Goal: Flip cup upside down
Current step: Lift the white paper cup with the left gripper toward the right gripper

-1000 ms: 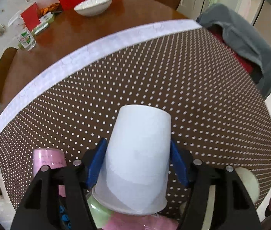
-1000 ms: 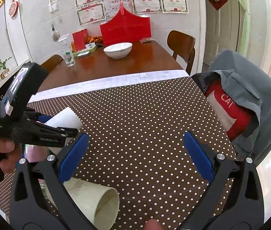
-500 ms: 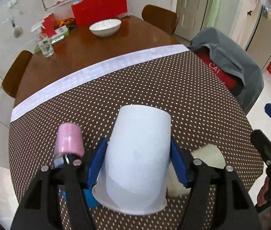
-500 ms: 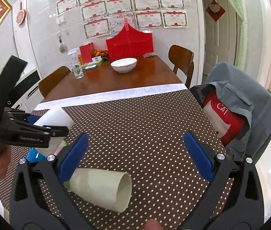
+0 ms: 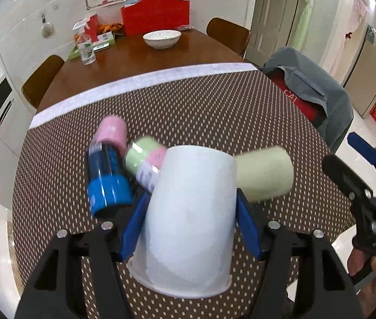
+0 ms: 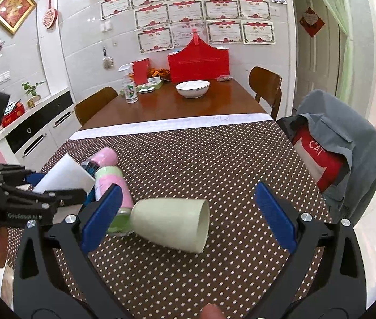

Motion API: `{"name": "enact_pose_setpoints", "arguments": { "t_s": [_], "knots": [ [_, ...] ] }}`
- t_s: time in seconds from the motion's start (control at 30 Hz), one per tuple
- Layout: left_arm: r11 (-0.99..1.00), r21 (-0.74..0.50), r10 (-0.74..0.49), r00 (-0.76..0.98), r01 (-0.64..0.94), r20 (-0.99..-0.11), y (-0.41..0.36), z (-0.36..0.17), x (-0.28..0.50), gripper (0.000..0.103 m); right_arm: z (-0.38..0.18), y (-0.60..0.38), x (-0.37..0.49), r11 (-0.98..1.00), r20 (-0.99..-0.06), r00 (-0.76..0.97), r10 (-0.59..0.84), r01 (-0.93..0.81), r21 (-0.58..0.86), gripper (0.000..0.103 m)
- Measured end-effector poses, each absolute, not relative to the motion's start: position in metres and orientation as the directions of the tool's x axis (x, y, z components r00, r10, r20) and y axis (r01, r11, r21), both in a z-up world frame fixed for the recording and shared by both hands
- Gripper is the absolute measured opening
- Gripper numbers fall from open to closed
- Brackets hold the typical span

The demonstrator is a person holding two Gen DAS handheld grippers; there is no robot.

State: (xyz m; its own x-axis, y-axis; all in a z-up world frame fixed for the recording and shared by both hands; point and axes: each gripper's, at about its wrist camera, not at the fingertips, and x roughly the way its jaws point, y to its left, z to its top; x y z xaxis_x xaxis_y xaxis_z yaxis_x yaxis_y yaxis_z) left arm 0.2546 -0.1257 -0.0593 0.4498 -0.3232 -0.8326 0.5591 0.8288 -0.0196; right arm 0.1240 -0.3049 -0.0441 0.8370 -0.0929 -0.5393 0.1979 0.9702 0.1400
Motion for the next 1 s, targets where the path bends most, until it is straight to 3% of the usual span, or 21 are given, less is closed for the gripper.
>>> {"name": "enact_pose_setpoints", "arguments": {
  "t_s": [0.43, 0.77, 1.0],
  "knots": [
    [0.849, -0.092, -0.311, 0.352, 0.520, -0.883, -0.109, -0.147, 0.216, 0.064, -0.087, -0.279, 0.090, 0.975, -0.579, 0.813, -0.063, 0.174, 0.138, 0.097],
    [0.853, -0.100, -0.317, 0.356, 0.512, -0.879, -0.107, -0.157, 0.208, 0.064, -0.092, -0.276, 0.084, 0.975, -0.582, 0.810, -0.072, 0.180, 0.130, 0.097],
    [0.876, -0.013, -0.240, 0.413, 0.481, -0.879, -0.108, -0.156, 0.209, 0.078, -0.096, -0.272, 0.083, 0.975, -0.588, 0.807, -0.053, 0.168, 0.143, 0.097]
  ]
}}
